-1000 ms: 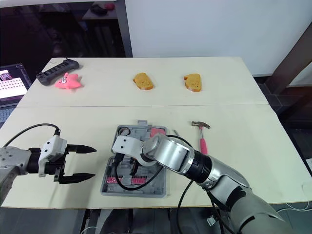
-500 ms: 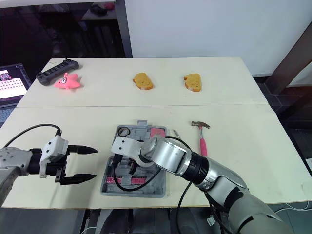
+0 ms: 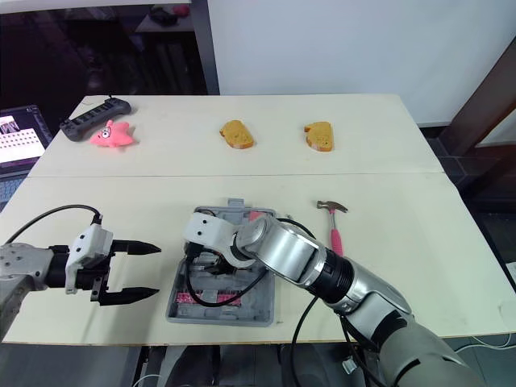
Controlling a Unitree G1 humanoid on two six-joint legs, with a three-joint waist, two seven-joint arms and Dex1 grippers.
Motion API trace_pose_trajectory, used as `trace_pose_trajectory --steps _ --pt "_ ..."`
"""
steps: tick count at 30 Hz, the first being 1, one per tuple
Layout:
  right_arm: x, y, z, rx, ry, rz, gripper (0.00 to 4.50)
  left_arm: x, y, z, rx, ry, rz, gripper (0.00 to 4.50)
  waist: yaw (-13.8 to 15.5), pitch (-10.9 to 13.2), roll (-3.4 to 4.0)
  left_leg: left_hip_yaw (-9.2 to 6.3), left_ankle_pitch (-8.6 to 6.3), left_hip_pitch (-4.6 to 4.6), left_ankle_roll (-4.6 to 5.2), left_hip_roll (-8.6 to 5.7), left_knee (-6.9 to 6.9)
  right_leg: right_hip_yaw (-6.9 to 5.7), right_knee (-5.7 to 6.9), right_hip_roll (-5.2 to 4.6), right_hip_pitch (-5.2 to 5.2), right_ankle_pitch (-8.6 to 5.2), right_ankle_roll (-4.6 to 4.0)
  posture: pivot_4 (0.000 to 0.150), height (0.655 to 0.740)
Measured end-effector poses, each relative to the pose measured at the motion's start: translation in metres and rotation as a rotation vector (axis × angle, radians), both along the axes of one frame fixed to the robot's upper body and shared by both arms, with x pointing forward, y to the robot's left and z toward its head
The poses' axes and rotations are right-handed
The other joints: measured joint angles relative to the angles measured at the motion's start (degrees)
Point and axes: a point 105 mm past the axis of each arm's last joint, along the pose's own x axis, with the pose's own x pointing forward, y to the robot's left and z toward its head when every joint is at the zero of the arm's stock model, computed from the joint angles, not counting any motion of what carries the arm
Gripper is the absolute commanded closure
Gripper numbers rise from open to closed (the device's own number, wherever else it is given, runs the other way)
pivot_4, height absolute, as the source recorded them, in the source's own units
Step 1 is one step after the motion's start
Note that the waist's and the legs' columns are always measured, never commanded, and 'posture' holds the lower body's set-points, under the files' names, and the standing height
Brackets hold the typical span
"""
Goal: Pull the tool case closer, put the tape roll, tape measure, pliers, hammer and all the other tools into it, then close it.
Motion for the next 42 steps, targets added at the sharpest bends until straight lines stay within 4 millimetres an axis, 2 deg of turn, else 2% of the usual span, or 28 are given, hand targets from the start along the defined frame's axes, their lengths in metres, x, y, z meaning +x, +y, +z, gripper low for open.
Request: trace_pose_trajectory --steps 4,12,21,28,32,42 --pt "-0.002 -0.004 -0.003 0.007 0.01 0.014 4.44 0.0 0.001 0.0 0.004 0.002 0.0 0.0 0.03 0.0 0.0 0.0 0.0 0.0 0.0 0.0 0.0 0.0 0.0 0.0 0.0 0.0 0.0 0.15 0.74" --pt "-0.01 -0.004 -0.012 0.0 0.044 0.057 4.48 -0.003 0.002 -0.003 0.006 0.017 0.004 0.0 0.01 0.0 0.0 0.0 0.0 0.0 0.0 0.0 0.0 0.0 -0.01 0.0 0.0 0.0 0.0 0.15 0.74" --pt "-0.001 -0.009 -0.028 -0.028 0.058 0.016 4.48 -0.003 0.002 -0.004 0.006 0.022 0.007 0.0 0.07 0.0 0.0 0.0 0.0 0.0 0.0 0.0 0.0 0.0 -0.01 0.0 0.0 0.0 0.0 0.15 0.74" --pt "-0.003 -0.004 -0.032 -0.024 0.059 0.022 4.48 -0.003 0.002 -0.004 0.004 0.023 0.008 0.0 0.04 0.0 0.0 0.0 0.0 0.0 0.0 0.0 -0.01 0.0 -0.01 0.0 0.0 0.0 0.0 0.15 0.74" --pt "-0.008 -0.001 -0.044 -0.042 0.098 0.025 4.48 -0.003 0.002 -0.004 0.003 0.024 0.008 0.0 0.05 0.0 0.0 0.0 0.0 0.0 0.0 0.0 0.0 0.0 -0.01 0.0 0.0 0.0 0.0 0.15 0.74" --pt "-0.006 0.003 -0.044 -0.012 0.118 0.023 4.48 -0.003 0.001 -0.003 0.003 0.028 0.009 0.0 -0.57 -0.01 -0.02 0.0 0.0 0.06 0.0 0.02 -0.03 0.0 0.0 0.04 0.01 0.0 0.0 0.15 0.74"
